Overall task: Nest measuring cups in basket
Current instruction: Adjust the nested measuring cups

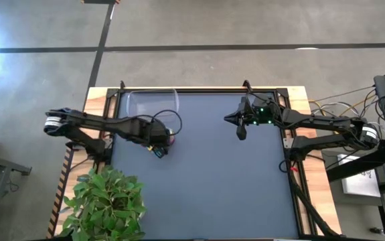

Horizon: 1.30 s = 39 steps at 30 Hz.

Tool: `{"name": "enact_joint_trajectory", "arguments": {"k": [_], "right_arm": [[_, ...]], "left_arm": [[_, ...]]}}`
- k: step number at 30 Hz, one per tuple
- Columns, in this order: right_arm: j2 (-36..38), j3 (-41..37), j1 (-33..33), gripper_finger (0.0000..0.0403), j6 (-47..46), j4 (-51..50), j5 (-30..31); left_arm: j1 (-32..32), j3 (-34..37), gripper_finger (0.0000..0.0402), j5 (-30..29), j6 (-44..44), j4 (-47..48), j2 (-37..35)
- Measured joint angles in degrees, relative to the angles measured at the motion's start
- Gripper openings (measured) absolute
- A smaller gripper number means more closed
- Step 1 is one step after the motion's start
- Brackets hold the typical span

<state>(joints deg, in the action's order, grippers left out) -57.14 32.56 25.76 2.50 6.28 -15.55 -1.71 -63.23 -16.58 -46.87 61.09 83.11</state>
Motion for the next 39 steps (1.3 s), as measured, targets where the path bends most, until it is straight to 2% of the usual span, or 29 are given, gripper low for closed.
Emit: {"name": "enact_joint_trajectory", "arguments": {"k": [6, 11, 18, 26, 39], "right_arm": [[0.0, 0.0, 0.0, 0.0022, 0.02, -0.02, 0.0], [0.0, 0.0, 0.0, 0.0022, -0.16, -0.02, 0.0], [0.0, 0.0, 0.0, 0.0022, -0.35, -0.01, 0.02], [0.0, 0.0, 0.0, 0.0022, -0.39, -0.02, 0.04], [0.0, 0.0, 0.0, 0.0022, -0.08, -0.03, 0.08]], "left_arm": [[1.94, 9.05, 0.0235, 3.89, -0.2, -9.15, -6.53], [4.4, 14.16, 0.0236, 4.21, -2.14, -11.03, -10.47], [5.95, 18.03, 0.0236, 6.71, 2.15, -19.05, -11.05], [6.62, 18.32, 0.0255, 9.81, 3.83, -22.63, -9.3], [5.88, 14.32, 0.0264, 11.58, -2.83, -24.36, -5.38]]}}
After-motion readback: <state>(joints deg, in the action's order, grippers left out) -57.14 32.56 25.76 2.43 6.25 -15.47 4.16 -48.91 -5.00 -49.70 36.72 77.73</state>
